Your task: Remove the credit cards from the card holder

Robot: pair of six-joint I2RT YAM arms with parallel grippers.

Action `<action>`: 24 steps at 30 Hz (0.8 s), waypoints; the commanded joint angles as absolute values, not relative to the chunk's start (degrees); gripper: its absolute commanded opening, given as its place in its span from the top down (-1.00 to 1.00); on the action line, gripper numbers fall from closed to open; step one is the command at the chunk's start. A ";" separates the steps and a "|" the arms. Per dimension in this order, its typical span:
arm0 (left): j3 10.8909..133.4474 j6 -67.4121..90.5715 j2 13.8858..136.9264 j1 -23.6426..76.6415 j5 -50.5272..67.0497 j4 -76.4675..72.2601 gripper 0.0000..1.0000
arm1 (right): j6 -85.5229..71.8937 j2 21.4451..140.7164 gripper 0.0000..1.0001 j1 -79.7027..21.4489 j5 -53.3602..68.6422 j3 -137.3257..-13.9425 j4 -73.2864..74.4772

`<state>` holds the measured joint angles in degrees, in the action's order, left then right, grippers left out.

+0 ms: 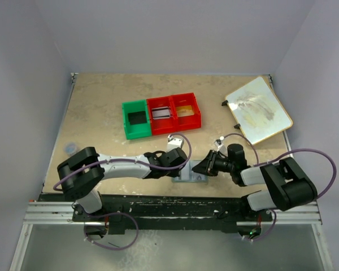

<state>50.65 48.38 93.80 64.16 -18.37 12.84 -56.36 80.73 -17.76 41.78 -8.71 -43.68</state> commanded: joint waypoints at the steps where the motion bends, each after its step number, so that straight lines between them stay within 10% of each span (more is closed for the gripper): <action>1: 49.91 47.33 94.36 64.34 -17.81 12.24 0.88 | -55.24 81.38 0.51 -18.82 43.58 -9.86 -43.98; 24: 50.58 47.19 96.11 65.73 -18.00 13.18 1.00 | -65.74 91.90 0.60 -24.25 37.00 -8.21 -56.14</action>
